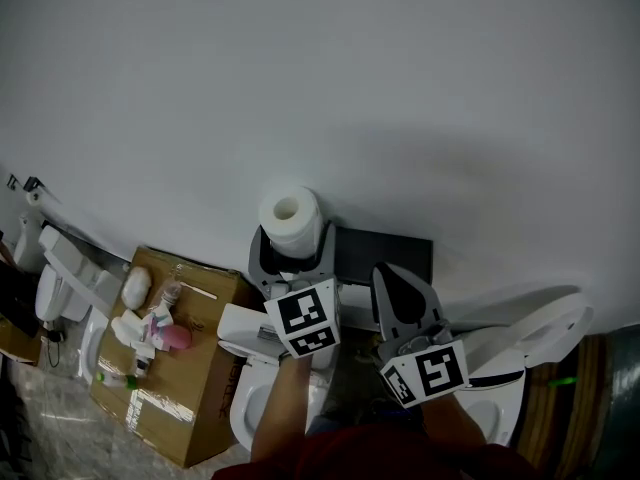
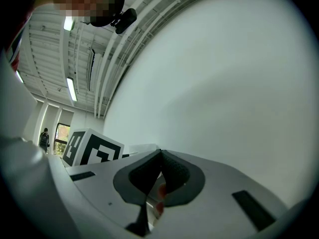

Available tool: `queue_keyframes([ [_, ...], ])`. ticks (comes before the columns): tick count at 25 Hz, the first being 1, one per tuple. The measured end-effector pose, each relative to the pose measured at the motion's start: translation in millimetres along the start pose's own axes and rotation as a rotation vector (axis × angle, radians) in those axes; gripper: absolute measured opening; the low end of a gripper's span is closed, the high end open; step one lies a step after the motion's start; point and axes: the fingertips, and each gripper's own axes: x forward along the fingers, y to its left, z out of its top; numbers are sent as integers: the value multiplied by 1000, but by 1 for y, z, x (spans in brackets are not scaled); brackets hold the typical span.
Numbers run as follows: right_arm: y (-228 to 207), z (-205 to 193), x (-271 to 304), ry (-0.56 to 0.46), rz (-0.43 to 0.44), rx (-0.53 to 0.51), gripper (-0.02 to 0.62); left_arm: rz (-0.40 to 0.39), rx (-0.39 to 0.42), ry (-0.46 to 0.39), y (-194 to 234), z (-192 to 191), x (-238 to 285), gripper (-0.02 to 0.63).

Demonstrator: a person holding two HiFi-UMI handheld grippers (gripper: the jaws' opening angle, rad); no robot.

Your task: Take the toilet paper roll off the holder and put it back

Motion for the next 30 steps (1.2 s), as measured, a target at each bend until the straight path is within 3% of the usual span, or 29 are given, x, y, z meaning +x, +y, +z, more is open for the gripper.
queue_keyframes([
  [15,3,3,4,-11,-10,-8,14,-8,14,-21,7,5,-12,405],
  [26,-2,10,-2,-27,-35,-7,14,-47,-17,-81,3,47,-55,405],
  [30,0,13,-6,-34,-35,-10,14,-69,-63,-116,0,60,-81,405],
])
